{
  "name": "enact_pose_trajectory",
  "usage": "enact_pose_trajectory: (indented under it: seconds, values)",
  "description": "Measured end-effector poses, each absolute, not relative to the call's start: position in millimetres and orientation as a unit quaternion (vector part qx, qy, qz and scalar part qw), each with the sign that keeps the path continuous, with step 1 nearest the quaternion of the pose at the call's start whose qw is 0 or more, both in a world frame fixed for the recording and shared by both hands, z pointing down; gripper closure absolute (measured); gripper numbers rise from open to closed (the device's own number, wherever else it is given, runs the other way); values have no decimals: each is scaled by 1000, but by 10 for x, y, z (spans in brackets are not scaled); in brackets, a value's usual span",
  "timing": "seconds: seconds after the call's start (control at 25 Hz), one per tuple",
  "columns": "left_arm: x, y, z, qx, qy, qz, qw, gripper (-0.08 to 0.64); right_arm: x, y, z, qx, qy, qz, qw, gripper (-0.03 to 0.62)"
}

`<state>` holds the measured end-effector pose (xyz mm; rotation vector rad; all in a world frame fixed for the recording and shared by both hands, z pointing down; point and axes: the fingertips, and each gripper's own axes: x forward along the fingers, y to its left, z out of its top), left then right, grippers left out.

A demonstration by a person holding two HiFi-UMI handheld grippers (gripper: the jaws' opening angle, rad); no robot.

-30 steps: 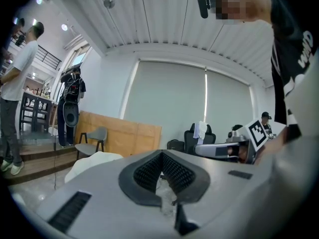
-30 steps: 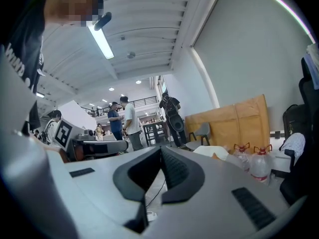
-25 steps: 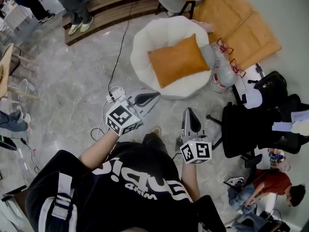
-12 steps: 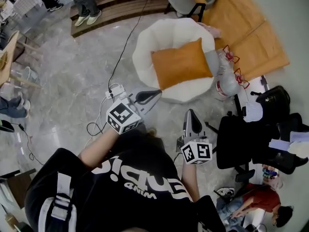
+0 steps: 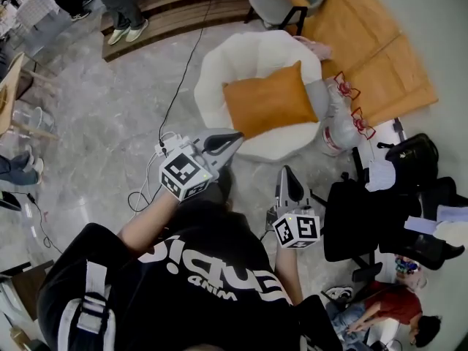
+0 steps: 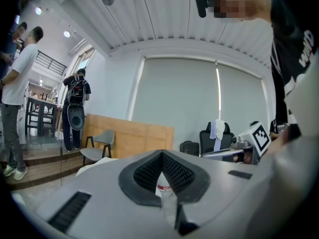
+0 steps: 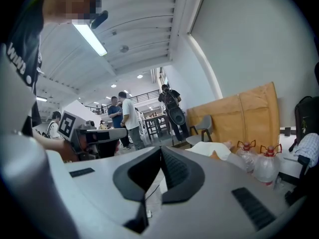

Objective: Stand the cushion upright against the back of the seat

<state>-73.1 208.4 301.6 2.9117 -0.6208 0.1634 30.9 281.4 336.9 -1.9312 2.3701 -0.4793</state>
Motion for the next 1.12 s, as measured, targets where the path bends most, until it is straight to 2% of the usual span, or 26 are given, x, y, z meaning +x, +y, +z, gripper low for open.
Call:
enact_pose_trajectory:
  seconds: [1.12]
  values:
    - [-101,-77,3278,981,-129,86,113,554,709,563,3429,-646,743,-174,8,572]
